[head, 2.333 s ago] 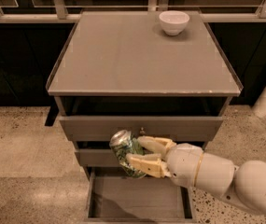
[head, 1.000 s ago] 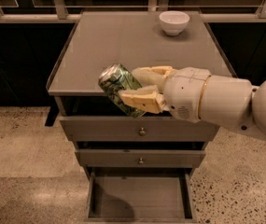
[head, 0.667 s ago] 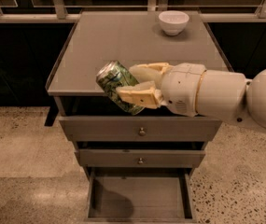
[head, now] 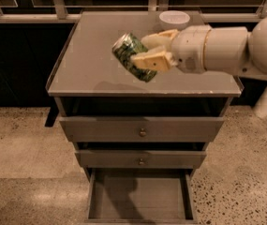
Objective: Pick green can from bottom drawer and place on counter
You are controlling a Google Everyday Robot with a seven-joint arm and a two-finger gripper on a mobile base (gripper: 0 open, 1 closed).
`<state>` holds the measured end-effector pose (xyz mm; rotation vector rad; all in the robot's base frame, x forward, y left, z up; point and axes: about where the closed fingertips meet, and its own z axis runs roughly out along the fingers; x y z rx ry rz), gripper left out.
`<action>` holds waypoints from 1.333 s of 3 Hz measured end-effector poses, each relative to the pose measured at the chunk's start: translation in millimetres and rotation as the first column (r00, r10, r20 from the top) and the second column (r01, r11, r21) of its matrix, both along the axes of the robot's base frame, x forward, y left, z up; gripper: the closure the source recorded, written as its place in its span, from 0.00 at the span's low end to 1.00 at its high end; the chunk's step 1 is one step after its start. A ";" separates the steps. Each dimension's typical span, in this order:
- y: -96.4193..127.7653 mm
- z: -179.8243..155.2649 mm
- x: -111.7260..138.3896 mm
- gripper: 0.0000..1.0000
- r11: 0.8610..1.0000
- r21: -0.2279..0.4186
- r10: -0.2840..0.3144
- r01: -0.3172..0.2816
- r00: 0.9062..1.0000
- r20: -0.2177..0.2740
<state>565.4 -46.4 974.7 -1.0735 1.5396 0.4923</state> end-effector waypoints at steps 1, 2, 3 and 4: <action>-30.5 0.5 50.8 1.00 0.997 -0.048 -0.060 0.060 0.998 -0.017; -57.1 -13.2 85.7 1.00 0.989 -0.079 -0.125 0.121 0.991 -0.050; -75.6 -30.4 106.6 1.00 0.982 -0.091 -0.175 0.167 0.981 -0.082; -91.7 -60.4 129.1 1.00 0.976 -0.076 -0.214 0.206 0.968 -0.132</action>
Offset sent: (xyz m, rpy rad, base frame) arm 0.1268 -0.0956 -0.0281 -0.1098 0.0967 -0.2101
